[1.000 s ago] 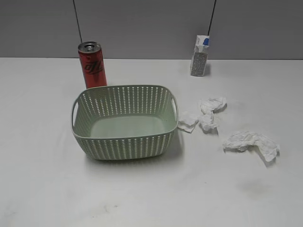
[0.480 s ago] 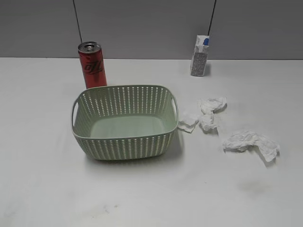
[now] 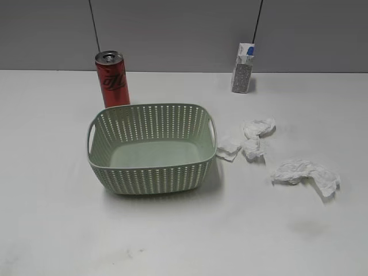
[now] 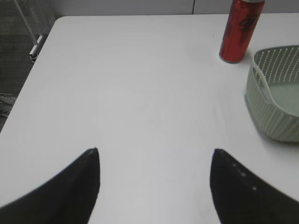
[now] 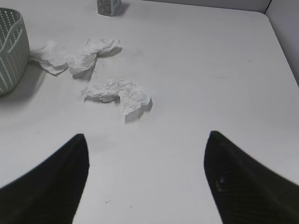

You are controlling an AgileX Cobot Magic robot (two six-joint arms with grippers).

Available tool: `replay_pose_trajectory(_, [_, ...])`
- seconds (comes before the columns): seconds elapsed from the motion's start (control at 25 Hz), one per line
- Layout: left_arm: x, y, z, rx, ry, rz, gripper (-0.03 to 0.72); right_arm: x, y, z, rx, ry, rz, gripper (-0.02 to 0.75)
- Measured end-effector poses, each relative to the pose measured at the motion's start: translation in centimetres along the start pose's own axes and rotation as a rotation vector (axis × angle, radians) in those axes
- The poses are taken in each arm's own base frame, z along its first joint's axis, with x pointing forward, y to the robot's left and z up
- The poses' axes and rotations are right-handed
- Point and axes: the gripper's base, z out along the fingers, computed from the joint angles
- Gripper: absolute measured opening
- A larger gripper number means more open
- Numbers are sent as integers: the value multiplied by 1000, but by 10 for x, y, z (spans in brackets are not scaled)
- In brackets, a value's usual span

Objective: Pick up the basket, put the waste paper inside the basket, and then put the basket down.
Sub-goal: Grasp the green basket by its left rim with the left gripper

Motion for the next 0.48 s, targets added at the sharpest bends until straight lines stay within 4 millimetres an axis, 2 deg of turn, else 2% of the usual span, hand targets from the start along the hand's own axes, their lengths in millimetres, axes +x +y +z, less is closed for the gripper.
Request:
replay_pose_trajectory(0.24, [-45, 5, 35, 10, 1, -32, 555, 0, 0, 0, 0, 0, 0, 580])
replay_pose_trajectory(0.48, [-85, 12, 92, 27, 192, -56, 555, 0, 0, 0, 1, 0, -1, 580])
